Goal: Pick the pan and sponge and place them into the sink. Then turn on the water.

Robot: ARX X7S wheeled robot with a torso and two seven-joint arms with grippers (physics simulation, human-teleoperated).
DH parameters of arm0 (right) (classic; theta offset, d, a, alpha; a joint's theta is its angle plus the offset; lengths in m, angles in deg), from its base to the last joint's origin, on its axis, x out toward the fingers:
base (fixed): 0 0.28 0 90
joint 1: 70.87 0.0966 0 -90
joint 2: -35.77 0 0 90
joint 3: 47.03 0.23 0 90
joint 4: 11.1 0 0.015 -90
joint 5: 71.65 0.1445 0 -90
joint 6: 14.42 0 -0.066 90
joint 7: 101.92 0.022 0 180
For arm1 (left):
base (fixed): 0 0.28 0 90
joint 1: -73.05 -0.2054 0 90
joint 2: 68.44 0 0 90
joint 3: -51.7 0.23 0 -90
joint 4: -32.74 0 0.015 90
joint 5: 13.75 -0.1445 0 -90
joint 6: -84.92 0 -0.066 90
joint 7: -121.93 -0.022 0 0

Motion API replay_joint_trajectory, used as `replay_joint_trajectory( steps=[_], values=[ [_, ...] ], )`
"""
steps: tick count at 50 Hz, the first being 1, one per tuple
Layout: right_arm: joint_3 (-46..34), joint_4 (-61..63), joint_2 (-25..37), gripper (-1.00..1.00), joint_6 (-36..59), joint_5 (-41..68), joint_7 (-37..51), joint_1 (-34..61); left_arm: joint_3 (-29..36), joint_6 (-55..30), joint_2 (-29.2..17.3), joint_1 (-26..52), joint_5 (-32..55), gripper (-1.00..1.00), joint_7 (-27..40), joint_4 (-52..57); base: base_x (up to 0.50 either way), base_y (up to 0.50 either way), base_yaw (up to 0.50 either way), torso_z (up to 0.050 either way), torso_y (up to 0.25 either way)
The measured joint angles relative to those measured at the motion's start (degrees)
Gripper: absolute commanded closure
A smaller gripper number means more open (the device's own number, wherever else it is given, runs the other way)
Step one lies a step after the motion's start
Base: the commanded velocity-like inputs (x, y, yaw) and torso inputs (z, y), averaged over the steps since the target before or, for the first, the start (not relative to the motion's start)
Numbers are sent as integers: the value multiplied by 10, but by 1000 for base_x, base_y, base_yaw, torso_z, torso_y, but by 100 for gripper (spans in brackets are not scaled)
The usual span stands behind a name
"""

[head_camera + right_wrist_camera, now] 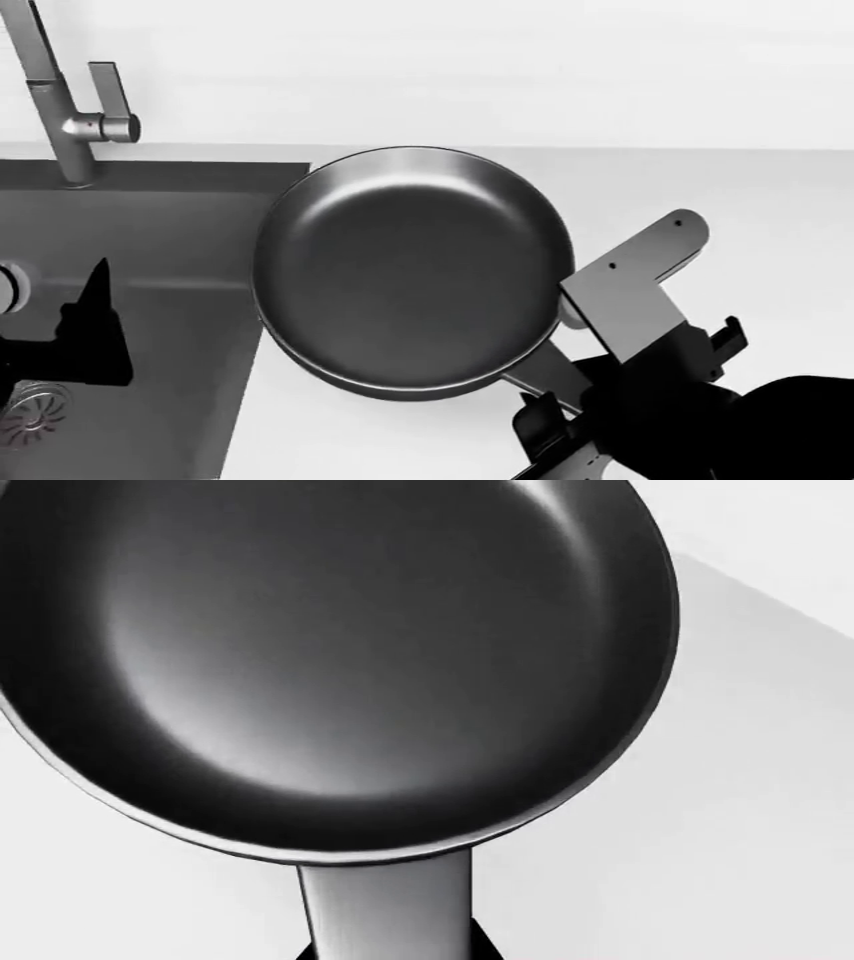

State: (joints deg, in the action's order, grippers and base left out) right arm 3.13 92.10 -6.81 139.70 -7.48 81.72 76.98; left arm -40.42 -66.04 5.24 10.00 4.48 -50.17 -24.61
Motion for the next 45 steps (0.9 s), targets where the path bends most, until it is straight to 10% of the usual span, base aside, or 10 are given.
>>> replay_joint_trajectory(
  steps=[45],
  values=[
    [-10, 2, 1, 100, 4, 5, 3, 0, -5, 11, -8, -13, 10, -100, 6, -2, 0, 500, 0, 0, 2]
  ],
)
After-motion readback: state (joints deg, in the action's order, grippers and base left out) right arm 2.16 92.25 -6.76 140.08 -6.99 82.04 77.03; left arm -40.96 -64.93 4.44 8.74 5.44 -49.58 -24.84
